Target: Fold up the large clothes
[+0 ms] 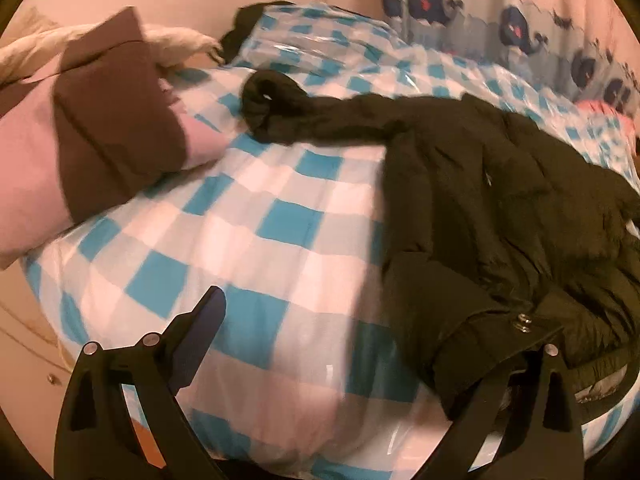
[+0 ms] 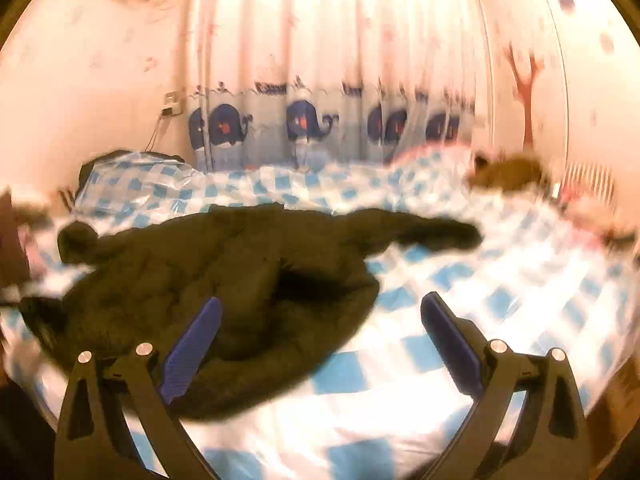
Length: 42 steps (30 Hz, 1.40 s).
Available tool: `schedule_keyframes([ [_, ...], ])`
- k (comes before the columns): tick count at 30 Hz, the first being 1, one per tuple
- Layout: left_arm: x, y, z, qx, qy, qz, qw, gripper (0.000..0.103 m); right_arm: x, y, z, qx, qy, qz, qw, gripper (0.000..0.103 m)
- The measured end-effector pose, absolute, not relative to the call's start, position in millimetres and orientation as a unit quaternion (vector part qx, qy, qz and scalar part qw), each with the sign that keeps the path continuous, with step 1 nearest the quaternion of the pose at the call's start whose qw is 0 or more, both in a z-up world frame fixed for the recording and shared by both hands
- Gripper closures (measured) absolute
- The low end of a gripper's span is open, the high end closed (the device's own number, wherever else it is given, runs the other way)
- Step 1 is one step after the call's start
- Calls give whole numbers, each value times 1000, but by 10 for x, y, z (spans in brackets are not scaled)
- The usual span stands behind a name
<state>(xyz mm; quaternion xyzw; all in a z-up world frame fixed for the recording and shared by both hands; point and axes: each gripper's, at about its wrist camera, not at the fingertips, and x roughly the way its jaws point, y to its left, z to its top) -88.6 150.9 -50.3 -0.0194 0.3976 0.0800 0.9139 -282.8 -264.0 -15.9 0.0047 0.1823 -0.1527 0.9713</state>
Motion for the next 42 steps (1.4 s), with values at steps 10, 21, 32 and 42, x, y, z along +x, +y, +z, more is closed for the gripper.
schedule_keyframes([
  [10, -1138, 1788, -283, -93, 379, 84, 917, 11, -1923, -2303, -792, -24, 339, -73, 938, 7],
  [21, -1369, 586, -117, 7, 345, -107, 932, 11, -2023, -2733, -1166, -44, 449, -179, 874, 7],
  [32, -974, -361, -395, 52, 375, -201, 903, 10, -1538, -2677, -1139, -111, 435, -190, 873, 7],
  [42, -501, 781, -919, -38, 442, -110, 889, 11, -2316, -3188, -601, -13, 353, -239, 904, 7],
])
